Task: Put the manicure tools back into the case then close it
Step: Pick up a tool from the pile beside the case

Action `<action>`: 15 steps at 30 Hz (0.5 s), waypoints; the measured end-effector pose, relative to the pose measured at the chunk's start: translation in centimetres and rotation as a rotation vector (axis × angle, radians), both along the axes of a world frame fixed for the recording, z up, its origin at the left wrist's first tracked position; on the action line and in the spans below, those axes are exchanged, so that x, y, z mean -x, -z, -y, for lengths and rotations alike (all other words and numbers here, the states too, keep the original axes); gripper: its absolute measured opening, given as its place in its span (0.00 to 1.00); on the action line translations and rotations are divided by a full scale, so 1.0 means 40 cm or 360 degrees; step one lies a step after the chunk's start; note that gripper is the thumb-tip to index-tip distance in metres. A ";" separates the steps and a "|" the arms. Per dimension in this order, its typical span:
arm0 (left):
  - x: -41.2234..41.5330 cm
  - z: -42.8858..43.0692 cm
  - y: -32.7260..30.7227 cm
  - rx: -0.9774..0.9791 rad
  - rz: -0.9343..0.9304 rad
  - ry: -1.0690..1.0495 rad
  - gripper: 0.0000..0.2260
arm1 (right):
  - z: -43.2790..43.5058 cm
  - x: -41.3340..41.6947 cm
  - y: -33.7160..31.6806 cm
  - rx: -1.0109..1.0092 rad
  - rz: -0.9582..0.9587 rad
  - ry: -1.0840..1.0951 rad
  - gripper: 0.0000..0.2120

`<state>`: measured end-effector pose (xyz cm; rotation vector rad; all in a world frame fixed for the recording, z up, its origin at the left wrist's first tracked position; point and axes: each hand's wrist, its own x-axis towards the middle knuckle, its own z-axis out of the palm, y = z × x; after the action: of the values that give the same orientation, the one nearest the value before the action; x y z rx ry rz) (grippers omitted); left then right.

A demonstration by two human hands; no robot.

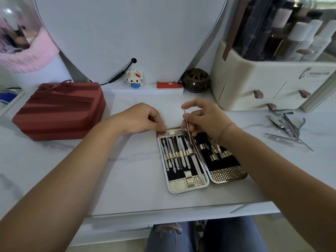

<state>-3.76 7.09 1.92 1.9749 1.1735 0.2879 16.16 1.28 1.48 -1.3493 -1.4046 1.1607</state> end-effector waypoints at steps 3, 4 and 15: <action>0.000 0.001 0.000 -0.0001 -0.0004 -0.0008 0.05 | -0.007 0.012 0.020 0.0047 -0.0015 0.0042 0.07; 0.000 0.001 0.000 0.0001 -0.0007 -0.0010 0.05 | -0.009 0.015 0.025 0.0053 0.0006 0.0045 0.07; -0.001 0.003 -0.002 -0.0005 -0.0011 -0.0015 0.05 | -0.011 0.019 0.014 0.0016 0.0426 0.0108 0.07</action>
<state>-3.72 6.97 2.01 1.9747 1.1878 0.2882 15.40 1.72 0.92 -1.5927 -1.5275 0.9704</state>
